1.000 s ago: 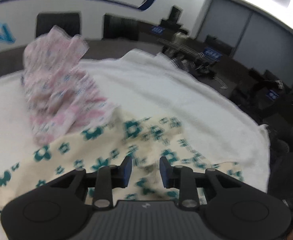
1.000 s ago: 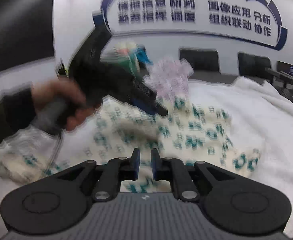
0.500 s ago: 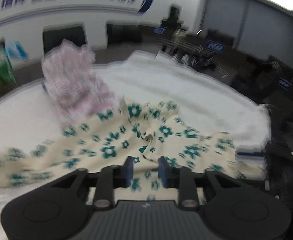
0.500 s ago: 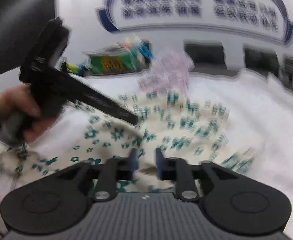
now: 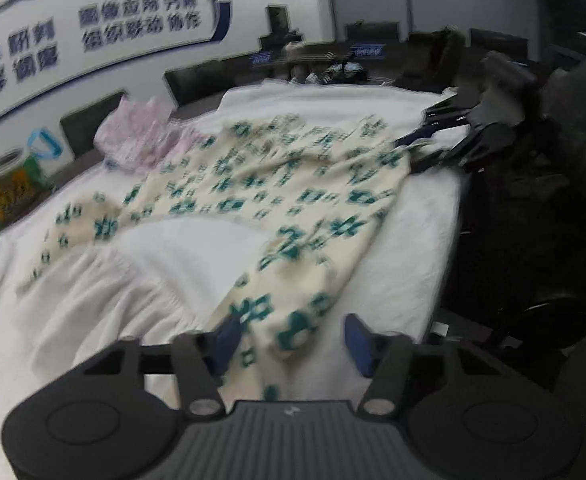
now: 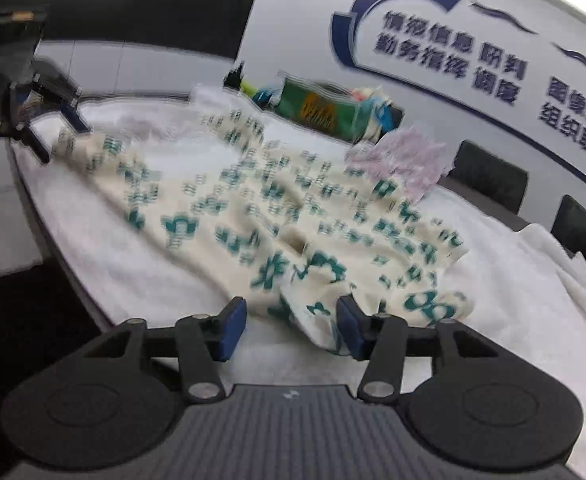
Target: Fold clothes
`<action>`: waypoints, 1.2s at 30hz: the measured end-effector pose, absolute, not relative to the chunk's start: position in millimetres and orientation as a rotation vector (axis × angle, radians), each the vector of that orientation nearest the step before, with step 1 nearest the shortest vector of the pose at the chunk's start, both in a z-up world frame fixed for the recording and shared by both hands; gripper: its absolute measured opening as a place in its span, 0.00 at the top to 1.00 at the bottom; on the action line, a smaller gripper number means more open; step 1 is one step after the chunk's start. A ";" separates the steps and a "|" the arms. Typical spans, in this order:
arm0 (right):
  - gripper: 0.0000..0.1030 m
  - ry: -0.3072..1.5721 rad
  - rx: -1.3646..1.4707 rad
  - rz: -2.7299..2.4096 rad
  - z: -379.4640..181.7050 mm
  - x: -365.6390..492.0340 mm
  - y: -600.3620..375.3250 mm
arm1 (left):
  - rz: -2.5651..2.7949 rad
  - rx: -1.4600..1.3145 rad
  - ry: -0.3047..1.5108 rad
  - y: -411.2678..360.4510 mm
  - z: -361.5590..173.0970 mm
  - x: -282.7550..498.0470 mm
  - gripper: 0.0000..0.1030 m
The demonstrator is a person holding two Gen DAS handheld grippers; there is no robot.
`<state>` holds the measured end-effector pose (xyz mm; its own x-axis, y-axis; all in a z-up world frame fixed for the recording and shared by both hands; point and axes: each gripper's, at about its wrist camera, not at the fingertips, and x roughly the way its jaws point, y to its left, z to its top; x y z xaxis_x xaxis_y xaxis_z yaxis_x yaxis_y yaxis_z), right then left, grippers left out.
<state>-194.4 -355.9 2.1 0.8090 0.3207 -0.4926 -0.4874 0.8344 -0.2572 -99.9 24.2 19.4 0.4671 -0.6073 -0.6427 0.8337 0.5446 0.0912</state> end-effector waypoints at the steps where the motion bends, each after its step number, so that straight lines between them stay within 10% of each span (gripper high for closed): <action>1: 0.82 0.465 -0.366 0.451 3.0 -189.9 -357.4 | -0.919 0.407 0.620 25.9 16.7 -91.1 0.81; 2: 0.95 0.490 -0.340 0.457 3.4 -184.0 -359.1 | -0.932 0.377 0.629 31.2 17.9 -83.8 0.90; 12: 0.97 0.461 -0.387 0.549 60.3 -95.3 -365.5 | -0.938 0.343 0.619 36.6 80.9 35.7 0.93; 14: 0.92 0.546 -0.414 0.526 56.4 -53.3 -359.8 | -0.856 0.382 0.677 26.2 74.5 66.1 0.73; 19: 0.64 0.519 -0.470 0.371 57.1 -30.6 -357.4 | -0.729 0.375 0.683 48.3 86.8 66.1 0.71; 23: 0.55 0.398 -0.409 0.472 73.4 -85.2 -374.8 | -0.819 0.368 0.504 68.9 99.0 -1.8 0.24; 26: 0.47 0.421 -0.533 0.570 50.1 -109.9 -361.8 | -0.798 0.542 0.460 45.6 67.1 -33.5 0.20; 33: 0.50 0.512 -0.661 0.557 7.6 -101.3 -355.7 | -0.716 0.696 0.561 32.3 21.4 -29.8 0.38; 36: 0.69 0.559 -0.620 0.568 10.2 -87.5 -359.1 | -0.767 0.572 0.667 40.6 22.0 -9.4 0.86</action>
<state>-87.5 -359.1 10.2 0.7081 0.3173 -0.6308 -0.6358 0.6752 -0.3741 -9.4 40.6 22.0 0.5390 -0.4345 -0.7215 0.7750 0.5914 0.2228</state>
